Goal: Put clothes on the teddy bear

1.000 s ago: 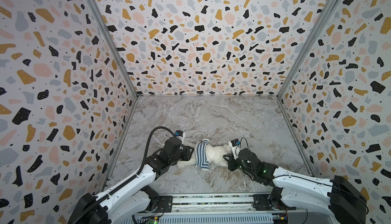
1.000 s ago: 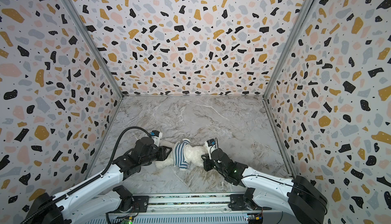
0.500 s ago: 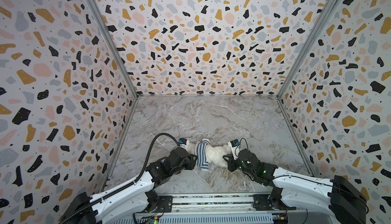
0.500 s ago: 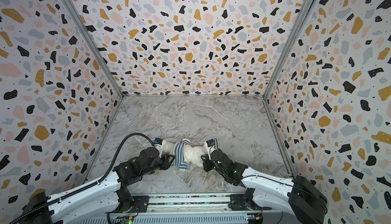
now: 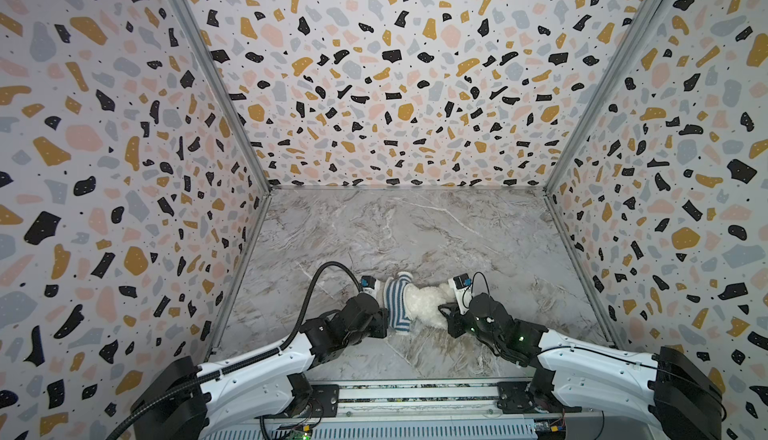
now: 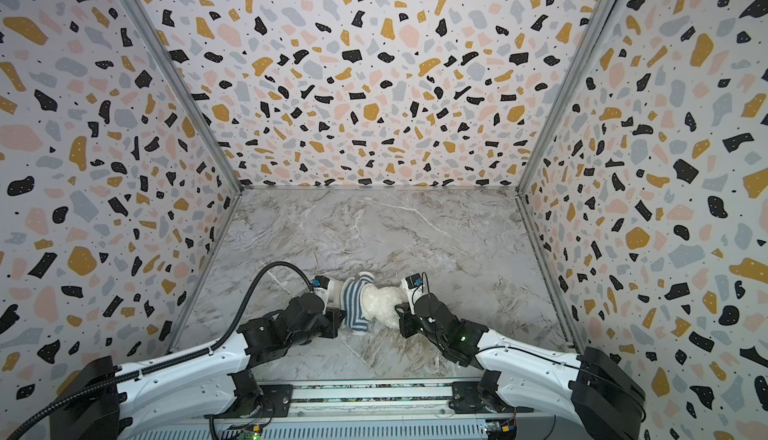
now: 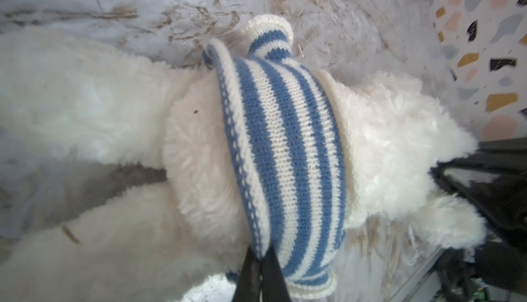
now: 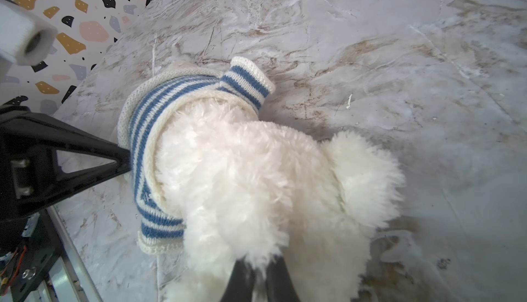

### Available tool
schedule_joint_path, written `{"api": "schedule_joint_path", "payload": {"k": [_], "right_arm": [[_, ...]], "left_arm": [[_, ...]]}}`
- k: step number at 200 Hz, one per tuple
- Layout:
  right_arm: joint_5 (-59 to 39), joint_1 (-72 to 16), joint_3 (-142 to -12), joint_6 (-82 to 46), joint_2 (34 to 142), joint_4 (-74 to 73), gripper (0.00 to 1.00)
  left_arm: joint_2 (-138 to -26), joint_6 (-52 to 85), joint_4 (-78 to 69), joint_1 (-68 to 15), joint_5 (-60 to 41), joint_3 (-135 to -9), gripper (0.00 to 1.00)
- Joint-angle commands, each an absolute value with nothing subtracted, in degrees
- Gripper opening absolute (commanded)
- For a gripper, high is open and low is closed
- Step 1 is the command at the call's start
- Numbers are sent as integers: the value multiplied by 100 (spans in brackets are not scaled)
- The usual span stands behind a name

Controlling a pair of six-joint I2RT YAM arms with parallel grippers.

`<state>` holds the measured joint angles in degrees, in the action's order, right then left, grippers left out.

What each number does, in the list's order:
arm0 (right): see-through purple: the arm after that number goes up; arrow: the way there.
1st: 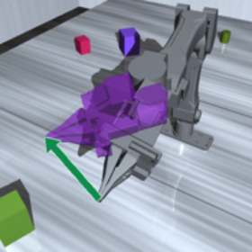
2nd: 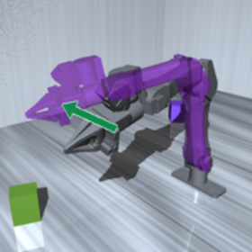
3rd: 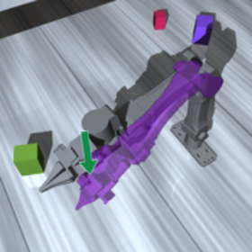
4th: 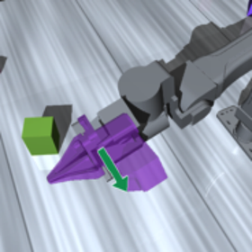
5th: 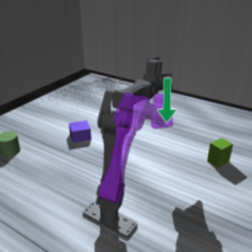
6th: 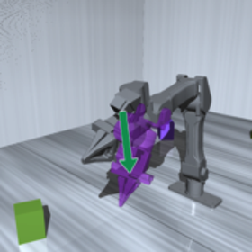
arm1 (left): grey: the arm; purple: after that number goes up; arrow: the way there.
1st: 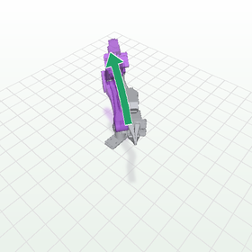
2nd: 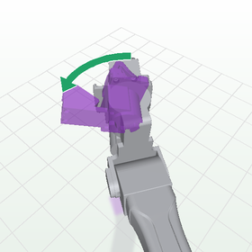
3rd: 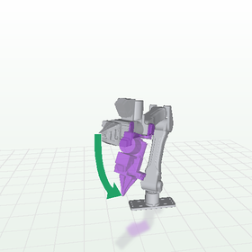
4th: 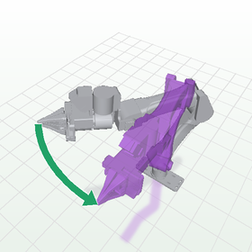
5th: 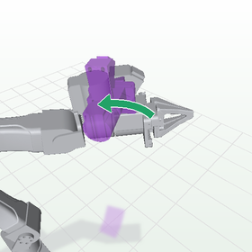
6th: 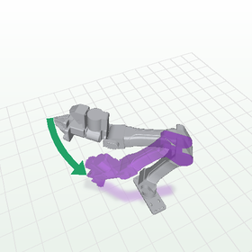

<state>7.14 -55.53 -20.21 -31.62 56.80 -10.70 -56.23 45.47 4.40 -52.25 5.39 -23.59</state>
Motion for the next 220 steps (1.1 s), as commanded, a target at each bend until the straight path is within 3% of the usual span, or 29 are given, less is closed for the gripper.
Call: {"api": "schedule_joint_path", "payload": {"k": [1, 99, 220], "right_arm": [[822, -5595, -2276, -3147, 5499, -1075, 0], [1217, -5599, -2529, -3285, 5335, -331, 0], [1206, -5541, -2742, -3227, 5661, -224, 0]], "left_arm": [[-5448, 4471, 524, -5239, 820, -2320, 0], [-4627, 4597, 788, -5058, 1202, -1862, 0], [-4690, 4612, 584, -4981, 1256, -1775, 0]]}}
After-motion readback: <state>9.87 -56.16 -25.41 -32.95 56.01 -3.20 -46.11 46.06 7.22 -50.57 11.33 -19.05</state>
